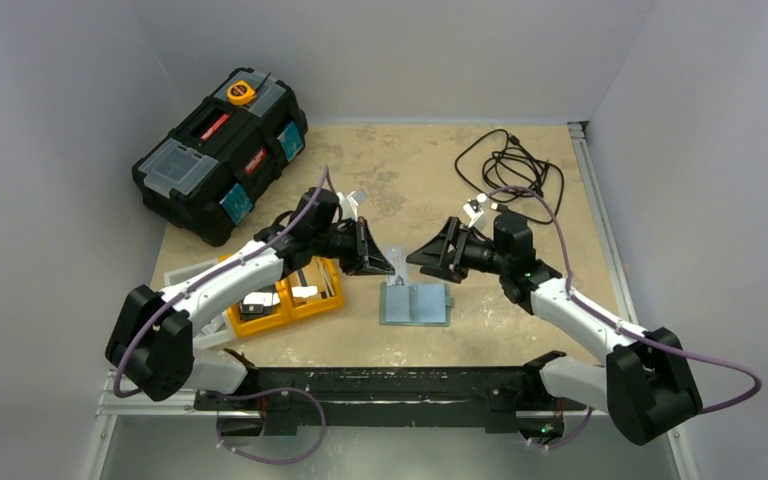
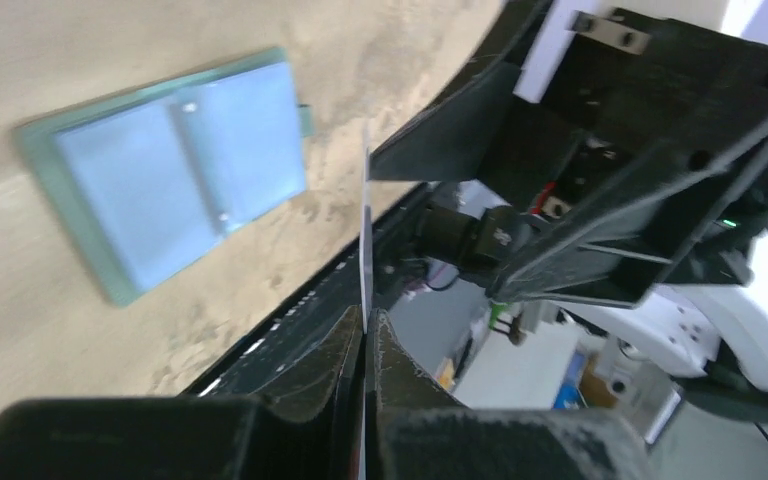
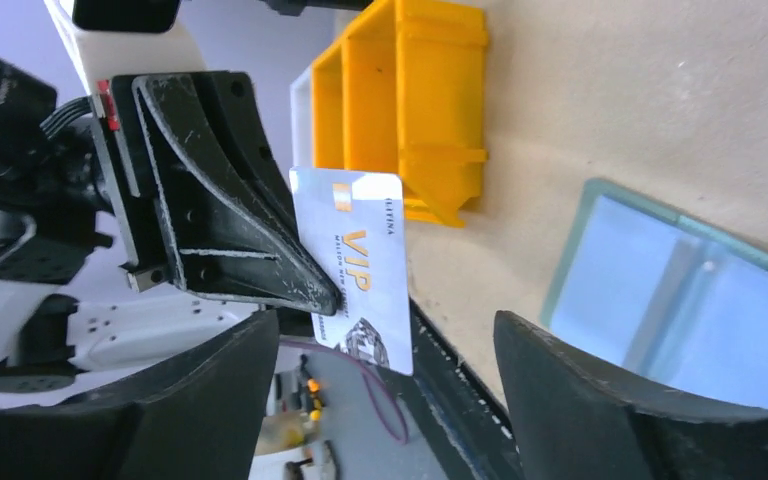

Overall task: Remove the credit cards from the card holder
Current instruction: Place the credit card in the storage box.

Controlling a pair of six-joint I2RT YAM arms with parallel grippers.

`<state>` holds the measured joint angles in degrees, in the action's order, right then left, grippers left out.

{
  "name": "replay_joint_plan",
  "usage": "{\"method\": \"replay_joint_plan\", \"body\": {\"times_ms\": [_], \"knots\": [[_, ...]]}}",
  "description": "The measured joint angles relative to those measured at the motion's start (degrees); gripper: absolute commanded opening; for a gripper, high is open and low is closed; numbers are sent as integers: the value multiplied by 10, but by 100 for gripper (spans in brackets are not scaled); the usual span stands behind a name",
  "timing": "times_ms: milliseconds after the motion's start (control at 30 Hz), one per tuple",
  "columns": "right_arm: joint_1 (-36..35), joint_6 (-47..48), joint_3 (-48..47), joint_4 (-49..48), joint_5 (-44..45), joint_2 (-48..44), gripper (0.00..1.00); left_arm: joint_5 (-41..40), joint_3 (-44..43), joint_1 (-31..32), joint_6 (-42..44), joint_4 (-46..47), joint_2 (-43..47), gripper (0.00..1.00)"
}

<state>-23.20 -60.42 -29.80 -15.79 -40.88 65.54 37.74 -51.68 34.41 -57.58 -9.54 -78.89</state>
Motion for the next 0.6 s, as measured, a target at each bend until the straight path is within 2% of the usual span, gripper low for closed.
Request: {"method": "replay_joint_plan", "body": {"times_ms": [133, 333, 500, 600], "knots": [[0, 48, -34, 71, 40, -1, 98, -92, -24, 1, 39, -133, 33, 0], [0, 108, -70, 130, 84, 6, 99, -294, -73, -17, 87, -346, 113, 0], [0, 141, -83, 150, 99, 44, 99, -458, -93, -73, 107, -504, 150, 0], [0, 155, -89, 155, 99, 68, 99, -526, -96, -115, 118, -576, 153, 0]]}}
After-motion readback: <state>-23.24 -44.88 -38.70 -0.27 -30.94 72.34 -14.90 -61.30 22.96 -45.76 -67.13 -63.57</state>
